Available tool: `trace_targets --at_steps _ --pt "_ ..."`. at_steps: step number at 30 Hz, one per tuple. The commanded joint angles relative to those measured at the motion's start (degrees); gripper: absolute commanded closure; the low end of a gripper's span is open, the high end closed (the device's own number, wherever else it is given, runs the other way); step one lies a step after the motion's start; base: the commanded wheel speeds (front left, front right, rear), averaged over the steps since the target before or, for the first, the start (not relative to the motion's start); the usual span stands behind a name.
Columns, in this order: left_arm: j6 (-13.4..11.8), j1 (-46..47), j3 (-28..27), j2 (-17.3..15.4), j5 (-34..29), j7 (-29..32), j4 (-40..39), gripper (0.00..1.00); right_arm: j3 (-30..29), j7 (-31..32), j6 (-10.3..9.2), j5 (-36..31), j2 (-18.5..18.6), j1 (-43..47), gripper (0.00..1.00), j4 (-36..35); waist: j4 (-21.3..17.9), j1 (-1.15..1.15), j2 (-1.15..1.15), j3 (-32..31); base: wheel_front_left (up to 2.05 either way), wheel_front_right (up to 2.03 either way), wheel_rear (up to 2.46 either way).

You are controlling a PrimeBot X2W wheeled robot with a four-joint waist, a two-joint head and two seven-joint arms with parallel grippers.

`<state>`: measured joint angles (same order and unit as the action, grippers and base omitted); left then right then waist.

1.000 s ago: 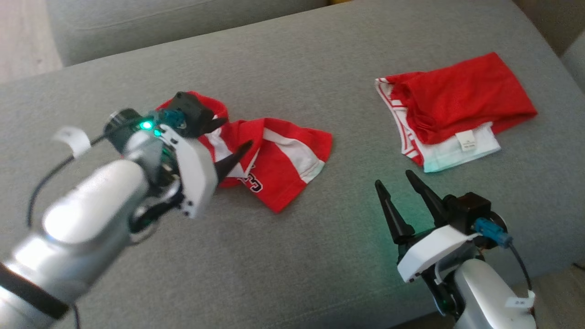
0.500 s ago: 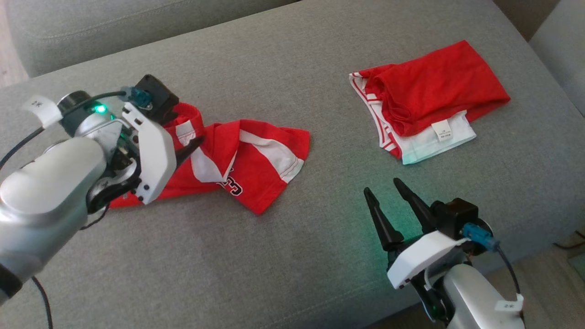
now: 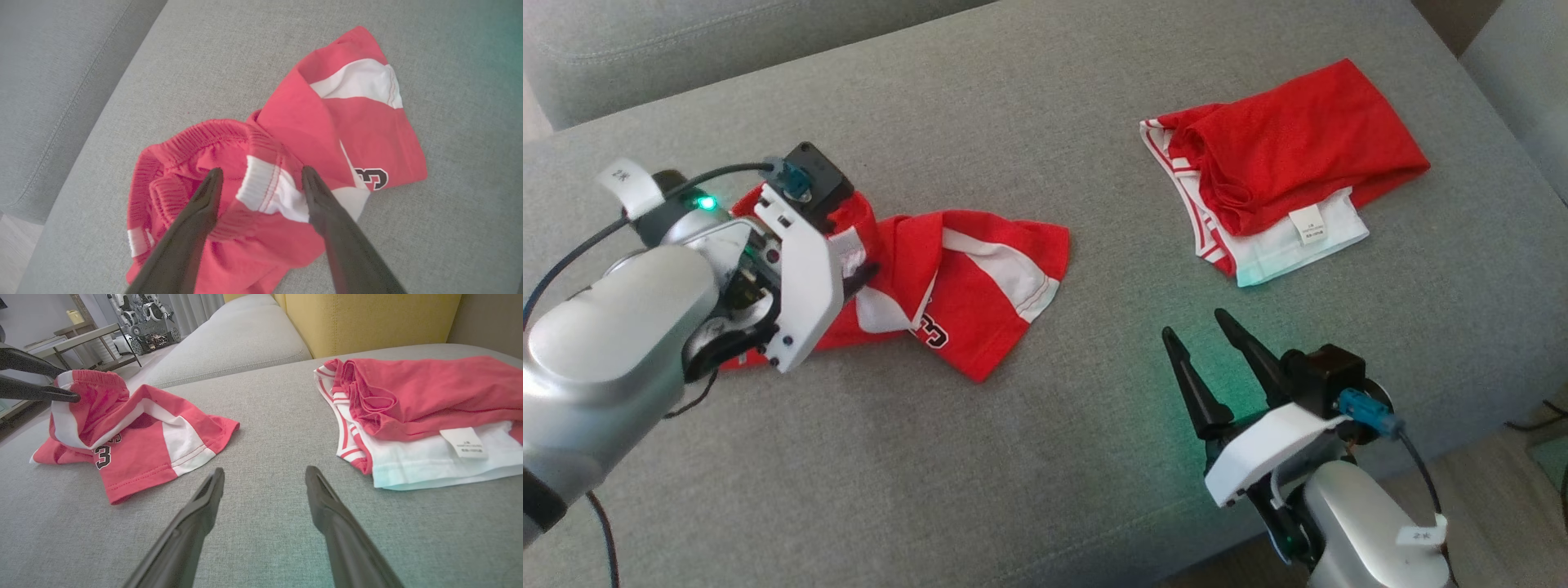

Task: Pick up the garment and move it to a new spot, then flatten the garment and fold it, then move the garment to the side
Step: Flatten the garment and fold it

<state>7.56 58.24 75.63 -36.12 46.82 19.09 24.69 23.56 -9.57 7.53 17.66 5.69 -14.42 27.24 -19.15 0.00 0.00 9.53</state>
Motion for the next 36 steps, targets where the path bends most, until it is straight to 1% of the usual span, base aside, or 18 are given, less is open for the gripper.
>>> trace_targets --at_steps 1,2,3,8,12,19,22,28,36 --pt "-0.1 3.1 -2.3 -2.1 0.3 0.8 -1.2 0.68 1.1 -0.8 -0.04 0.4 -1.0 -1.7 0.0 -1.0 0.0 0.0 0.0 0.2 0.0 0.0 0.0" --pt "-0.1 3.1 -2.3 -2.1 0.3 0.8 -1.2 0.68 1.1 -0.8 -0.04 0.4 -1.0 -1.7 0.0 -1.0 0.0 0.0 0.0 0.2 0.0 0.0 0.0" --pt "-0.1 3.1 -2.3 -2.2 0.4 1.0 -1.4 1.0 1.1 -0.9 -0.04 0.4 -1.0 -1.7 0.0 -0.9 0.1 0.0 0.0 0.2 0.0 0.0 0.0" --pt "-0.1 3.9 -2.3 -2.0 2.3 0.0 -1.3 1.0 1.2 -1.2 -0.04 0.4 -1.1 -2.1 0.0 0.0 0.8 0.0 0.0 0.1 0.0 0.0 0.0" --pt "-0.1 5.2 -2.3 -1.8 4.2 -1.3 -1.4 1.0 2.5 -1.0 -0.04 0.0 -1.0 -3.2 0.0 0.4 2.1 0.0 0.0 0.0 0.0 0.0 0.0" --pt "-0.1 8.2 -2.3 -0.3 5.9 -5.0 0.3 1.0 7.9 -0.5 -0.04 -0.8 -1.1 -8.1 0.0 3.0 5.0 0.0 0.0 1.0 0.0 0.0 0.0" --pt "-0.1 9.0 -2.3 0.8 6.0 -6.2 1.0 1.0 10.1 -0.5 -0.04 -0.5 -1.4 -11.0 0.0 5.9 6.2 0.0 0.0 1.8 0.0 0.0 0.0" --pt "-0.1 10.2 -2.3 2.9 5.4 -8.4 1.9 1.0 12.8 -1.2 -0.04 -0.4 -1.9 -16.4 0.0 14.3 8.4 0.0 0.0 3.4 0.0 0.0 0.0" --pt "-0.1 10.7 -2.3 4.2 5.4 -10.5 2.1 1.0 15.9 -2.8 -0.04 0.8 -2.4 -21.2 0.0 23.5 10.0 0.0 0.0 5.0 0.0 0.0 0.0"
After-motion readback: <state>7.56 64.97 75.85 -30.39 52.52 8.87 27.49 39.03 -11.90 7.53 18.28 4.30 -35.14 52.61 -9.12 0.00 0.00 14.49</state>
